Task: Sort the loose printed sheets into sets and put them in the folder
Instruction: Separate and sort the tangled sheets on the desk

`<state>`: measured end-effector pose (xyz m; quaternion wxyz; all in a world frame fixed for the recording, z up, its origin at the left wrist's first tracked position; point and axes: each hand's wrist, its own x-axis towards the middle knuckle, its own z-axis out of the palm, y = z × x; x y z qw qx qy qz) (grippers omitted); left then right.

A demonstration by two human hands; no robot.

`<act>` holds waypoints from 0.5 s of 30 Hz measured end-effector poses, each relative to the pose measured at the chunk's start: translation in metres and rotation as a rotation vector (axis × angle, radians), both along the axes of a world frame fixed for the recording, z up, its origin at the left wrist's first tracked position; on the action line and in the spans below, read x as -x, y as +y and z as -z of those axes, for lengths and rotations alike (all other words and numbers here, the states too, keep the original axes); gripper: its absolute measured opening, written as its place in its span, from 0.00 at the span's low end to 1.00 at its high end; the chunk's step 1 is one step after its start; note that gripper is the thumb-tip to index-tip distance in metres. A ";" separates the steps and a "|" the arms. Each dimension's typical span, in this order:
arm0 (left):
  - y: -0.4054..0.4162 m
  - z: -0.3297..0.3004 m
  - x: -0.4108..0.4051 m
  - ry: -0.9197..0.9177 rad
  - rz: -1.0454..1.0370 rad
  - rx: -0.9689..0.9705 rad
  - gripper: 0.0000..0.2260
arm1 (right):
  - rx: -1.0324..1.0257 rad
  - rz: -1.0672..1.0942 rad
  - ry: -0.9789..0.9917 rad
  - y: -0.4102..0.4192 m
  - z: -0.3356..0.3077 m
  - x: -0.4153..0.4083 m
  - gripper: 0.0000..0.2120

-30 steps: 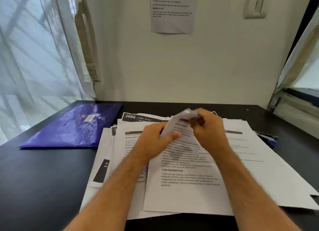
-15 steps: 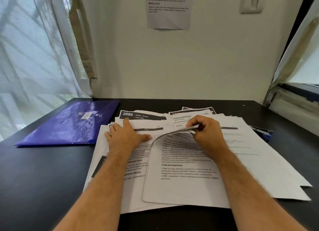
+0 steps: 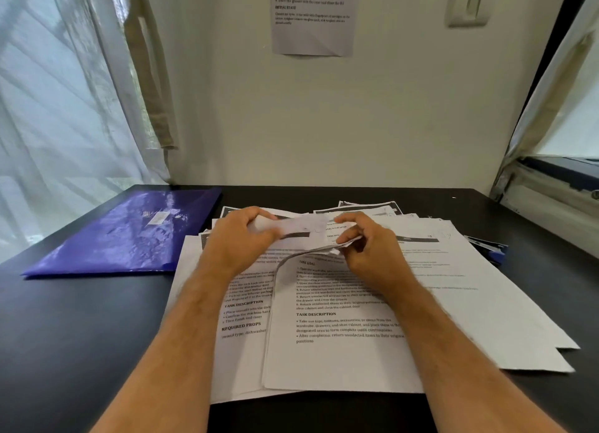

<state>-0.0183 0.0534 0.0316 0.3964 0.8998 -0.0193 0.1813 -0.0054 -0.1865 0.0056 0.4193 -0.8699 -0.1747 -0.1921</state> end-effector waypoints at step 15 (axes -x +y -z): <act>0.027 0.020 -0.017 0.263 -0.099 -0.073 0.28 | 0.103 -0.063 0.063 -0.003 0.005 0.000 0.10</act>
